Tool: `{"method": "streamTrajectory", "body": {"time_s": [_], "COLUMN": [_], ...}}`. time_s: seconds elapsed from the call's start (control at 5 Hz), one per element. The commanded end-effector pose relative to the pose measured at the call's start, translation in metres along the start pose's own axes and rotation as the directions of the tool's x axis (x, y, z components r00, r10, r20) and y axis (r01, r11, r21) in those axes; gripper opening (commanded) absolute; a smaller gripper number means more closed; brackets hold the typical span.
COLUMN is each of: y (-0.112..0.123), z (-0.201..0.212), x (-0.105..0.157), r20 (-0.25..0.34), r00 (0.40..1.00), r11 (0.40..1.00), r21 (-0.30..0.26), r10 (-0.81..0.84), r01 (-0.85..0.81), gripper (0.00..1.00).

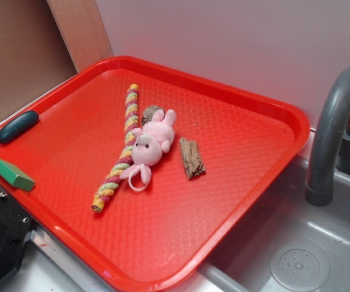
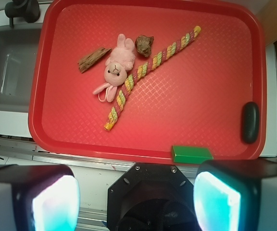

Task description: Grab the rock.

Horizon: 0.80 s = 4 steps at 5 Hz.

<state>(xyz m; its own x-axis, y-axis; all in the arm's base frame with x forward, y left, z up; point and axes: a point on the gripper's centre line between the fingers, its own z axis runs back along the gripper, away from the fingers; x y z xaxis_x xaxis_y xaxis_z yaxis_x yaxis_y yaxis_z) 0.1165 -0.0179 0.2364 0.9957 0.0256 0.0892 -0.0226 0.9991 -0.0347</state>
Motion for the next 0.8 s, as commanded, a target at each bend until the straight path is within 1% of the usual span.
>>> {"method": "streamTrajectory", "body": {"time_s": [0.0,0.2,0.4,0.6], "y": [0.000,-0.003,-0.001,0.009], "z": [0.000,-0.009,-0.021,-0.053], "x": [0.000,0.015,0.052,0.092], "r20": [0.000,0.002,0.017,0.025], "r00": [1.000,1.000,0.999,0.995], "r11": [1.000,1.000,0.999,0.996], "r21": [0.000,0.020,0.026,0.001], "r10": [0.000,0.008,0.034,0.093], "r01": [0.000,-0.008,-0.035,-0.093], "gripper": [1.00,1.00,1.00,1.00]}}
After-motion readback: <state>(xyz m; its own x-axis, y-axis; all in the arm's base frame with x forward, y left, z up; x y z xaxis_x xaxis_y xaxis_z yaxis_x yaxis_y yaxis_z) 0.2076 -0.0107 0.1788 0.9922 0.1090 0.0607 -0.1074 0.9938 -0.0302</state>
